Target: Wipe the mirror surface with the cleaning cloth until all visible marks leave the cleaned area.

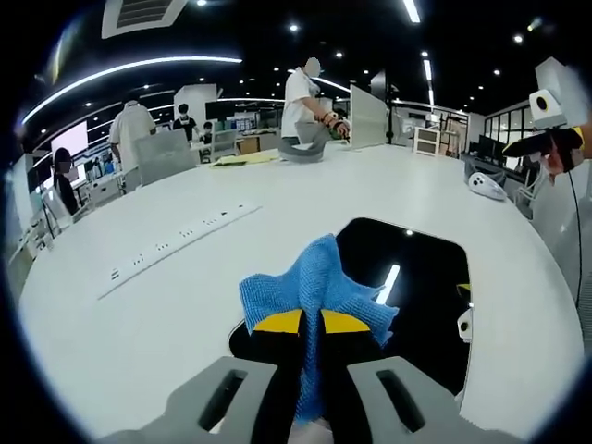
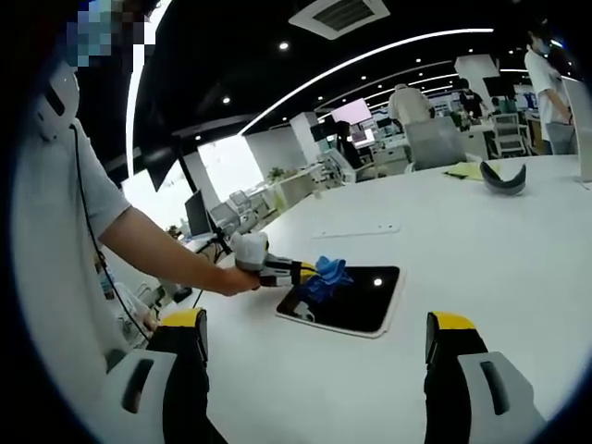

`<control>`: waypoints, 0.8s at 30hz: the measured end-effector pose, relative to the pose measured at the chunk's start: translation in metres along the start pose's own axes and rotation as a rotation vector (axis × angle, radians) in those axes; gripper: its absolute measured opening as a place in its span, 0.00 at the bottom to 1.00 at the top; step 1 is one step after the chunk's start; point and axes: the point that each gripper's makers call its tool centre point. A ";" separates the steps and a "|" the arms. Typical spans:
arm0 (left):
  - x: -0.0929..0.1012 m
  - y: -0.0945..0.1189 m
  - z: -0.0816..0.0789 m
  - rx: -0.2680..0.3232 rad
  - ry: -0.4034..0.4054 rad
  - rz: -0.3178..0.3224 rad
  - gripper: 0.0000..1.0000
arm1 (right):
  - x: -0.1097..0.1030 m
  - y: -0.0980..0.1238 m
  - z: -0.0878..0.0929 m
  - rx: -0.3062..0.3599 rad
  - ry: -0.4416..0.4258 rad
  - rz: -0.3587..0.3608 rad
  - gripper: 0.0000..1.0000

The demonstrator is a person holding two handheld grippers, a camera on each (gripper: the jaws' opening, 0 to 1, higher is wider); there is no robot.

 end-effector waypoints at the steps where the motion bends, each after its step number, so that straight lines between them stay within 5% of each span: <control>1: 0.001 0.001 0.001 0.000 0.002 -0.002 0.03 | 0.000 0.000 0.000 0.001 0.002 0.000 0.98; 24: 0.027 0.025 0.019 0.003 0.036 -0.022 0.03 | -0.004 0.001 -0.004 0.027 0.009 -0.006 0.98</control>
Point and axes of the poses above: the point that each gripper's makers call its tool centre point, and the gripper's own axes: y roughly backward along the fingers, x roughly to its right, z roughly out of its underside, and after that the axes turned 8 degrees about -x, right-handed
